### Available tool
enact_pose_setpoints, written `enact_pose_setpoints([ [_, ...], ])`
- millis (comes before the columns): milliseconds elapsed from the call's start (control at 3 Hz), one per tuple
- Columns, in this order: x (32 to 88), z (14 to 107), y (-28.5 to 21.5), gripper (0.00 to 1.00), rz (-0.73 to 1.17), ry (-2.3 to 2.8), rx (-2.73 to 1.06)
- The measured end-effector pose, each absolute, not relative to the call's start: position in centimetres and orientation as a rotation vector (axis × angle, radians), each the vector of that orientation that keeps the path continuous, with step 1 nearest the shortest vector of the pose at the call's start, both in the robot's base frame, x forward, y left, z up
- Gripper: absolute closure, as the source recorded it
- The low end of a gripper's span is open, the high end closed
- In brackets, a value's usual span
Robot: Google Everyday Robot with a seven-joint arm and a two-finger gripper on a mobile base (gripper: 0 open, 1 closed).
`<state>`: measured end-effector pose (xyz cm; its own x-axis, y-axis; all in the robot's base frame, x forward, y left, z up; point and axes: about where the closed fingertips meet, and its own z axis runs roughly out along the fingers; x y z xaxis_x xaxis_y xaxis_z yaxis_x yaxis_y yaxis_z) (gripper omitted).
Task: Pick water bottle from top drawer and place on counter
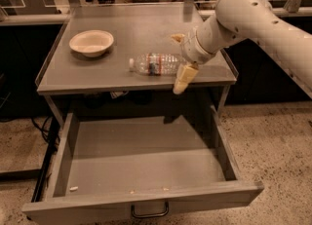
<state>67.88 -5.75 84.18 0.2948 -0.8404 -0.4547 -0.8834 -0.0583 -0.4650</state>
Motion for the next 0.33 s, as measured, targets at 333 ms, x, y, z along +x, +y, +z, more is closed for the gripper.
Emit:
enact_pose_setpoints([
  [333,67.88,84.18,-5.75,0.00,0.081,1.539,-1.887],
])
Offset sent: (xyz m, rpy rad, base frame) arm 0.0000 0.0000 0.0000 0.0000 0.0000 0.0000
